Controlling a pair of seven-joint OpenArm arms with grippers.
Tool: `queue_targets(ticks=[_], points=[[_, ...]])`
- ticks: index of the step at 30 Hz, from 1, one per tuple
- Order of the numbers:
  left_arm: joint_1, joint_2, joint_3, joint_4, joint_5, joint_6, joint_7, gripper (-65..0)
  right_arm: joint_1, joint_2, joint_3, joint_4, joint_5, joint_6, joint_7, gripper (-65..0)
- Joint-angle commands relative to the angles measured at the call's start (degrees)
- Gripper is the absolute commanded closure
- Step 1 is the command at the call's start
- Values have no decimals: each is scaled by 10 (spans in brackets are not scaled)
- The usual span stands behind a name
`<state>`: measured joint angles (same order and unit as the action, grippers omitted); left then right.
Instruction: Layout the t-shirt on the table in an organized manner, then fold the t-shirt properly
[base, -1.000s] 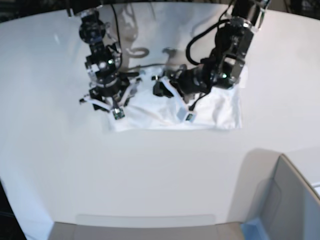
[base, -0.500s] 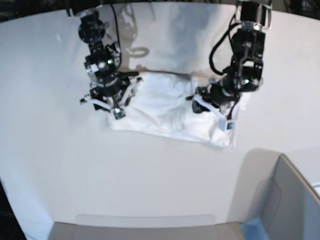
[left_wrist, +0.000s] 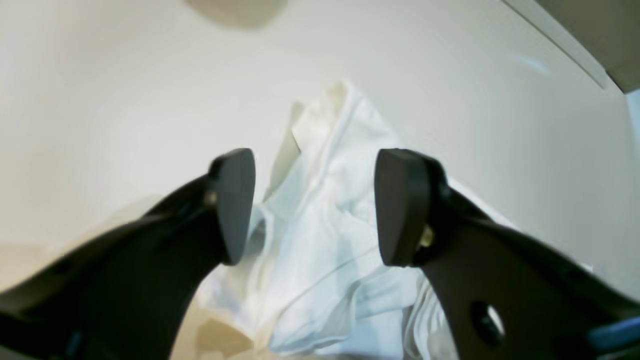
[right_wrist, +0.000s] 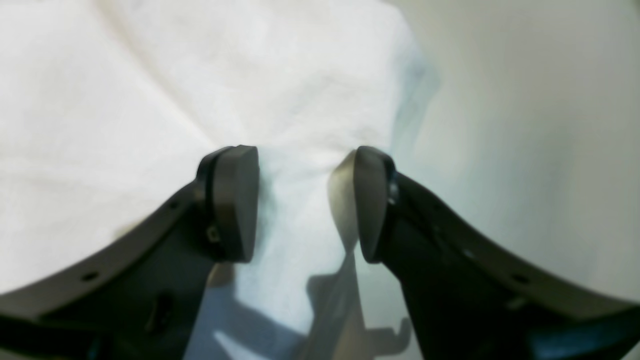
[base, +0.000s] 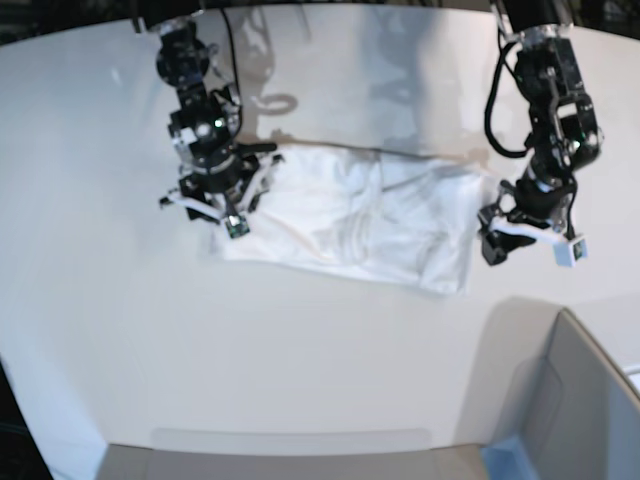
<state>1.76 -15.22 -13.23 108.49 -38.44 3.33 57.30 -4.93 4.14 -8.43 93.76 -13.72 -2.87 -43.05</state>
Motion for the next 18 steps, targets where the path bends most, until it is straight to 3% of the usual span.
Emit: queue_targets(ticks=[1, 6, 11, 18], points=[[-17, -18, 3, 0, -5, -5, -9, -384, 2, 2, 2, 4, -7, -2, -11, -308], [-35, -76, 82, -100, -6, -5, -24, -384, 2, 2, 2, 4, -7, -2, -11, -308], [-44, -91, 113, -153, -6, -7, -62, -384, -1, 10, 2, 4, -7, -2, -11, -308], [-44, -93, 145, -153, -6, -8, -65, -384, -1, 10, 2, 4, -7, -2, -12, -308]])
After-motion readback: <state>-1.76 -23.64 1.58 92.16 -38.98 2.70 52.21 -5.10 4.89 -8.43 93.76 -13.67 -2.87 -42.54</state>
